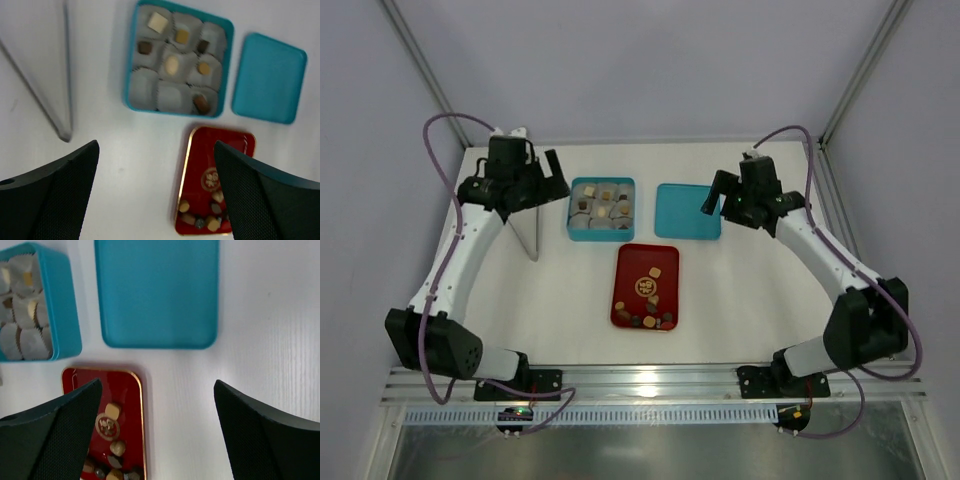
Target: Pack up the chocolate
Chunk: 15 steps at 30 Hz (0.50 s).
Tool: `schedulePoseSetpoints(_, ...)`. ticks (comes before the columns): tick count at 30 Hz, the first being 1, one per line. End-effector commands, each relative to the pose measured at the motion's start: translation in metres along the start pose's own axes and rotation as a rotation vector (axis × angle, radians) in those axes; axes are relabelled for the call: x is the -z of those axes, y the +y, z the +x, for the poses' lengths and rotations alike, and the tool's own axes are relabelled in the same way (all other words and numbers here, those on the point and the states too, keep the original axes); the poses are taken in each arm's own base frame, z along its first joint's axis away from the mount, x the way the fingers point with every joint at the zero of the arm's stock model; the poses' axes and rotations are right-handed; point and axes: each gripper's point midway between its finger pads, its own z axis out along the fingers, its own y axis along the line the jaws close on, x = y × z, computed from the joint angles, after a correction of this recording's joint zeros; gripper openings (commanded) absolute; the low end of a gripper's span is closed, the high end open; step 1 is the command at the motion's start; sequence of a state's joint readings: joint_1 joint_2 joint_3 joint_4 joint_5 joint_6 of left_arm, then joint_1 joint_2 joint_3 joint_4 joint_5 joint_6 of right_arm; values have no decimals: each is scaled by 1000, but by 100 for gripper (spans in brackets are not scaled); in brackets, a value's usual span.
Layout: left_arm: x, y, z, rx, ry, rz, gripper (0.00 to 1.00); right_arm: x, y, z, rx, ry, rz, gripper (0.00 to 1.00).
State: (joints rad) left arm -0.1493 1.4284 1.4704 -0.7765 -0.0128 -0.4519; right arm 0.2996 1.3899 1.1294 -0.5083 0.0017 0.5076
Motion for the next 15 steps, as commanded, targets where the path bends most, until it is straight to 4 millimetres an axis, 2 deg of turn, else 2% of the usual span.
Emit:
schedulePoseSetpoints(1, 29, -66, 41, -42, 50, 223, 93, -35, -17, -31, -14, 20, 77, 90)
schedulePoseSetpoints(3, 45, -87, 59, -75, 51, 294, 93, -67, -23, -37, -14, 70, 113, 86)
schedulePoseSetpoints(4, 54, -103, 71, -95, 67, 341, 93, -77, -28, -38, -11, 88, 132, 84)
schedulePoseSetpoints(5, 58, -110, 78, -103, 75, 365, 93, -82, -31, -47, -20, 91, 146, 79)
schedulePoseSetpoints(6, 60, -115, 83, -109, 75, 392, 93, -102, -40, -36, -25, 140, 172, 77)
schedulePoseSetpoints(7, 65, -121, 89, -124, 93, 421, 93, -107, -43, -35, -28, 149, 180, 75)
schedulePoseSetpoints(9, 65, -123, 93, -137, 103, 432, 93, -118, -47, -36, -45, 161, 187, 71)
schedulePoseSetpoints(10, 66, -123, 94, -141, 111, 440, 93, -128, -51, -29, -46, 185, 199, 69)
schedulePoseSetpoints(15, 71, -130, 104, -170, 138, 486, 93, -145, -55, -21, -67, 219, 219, 58)
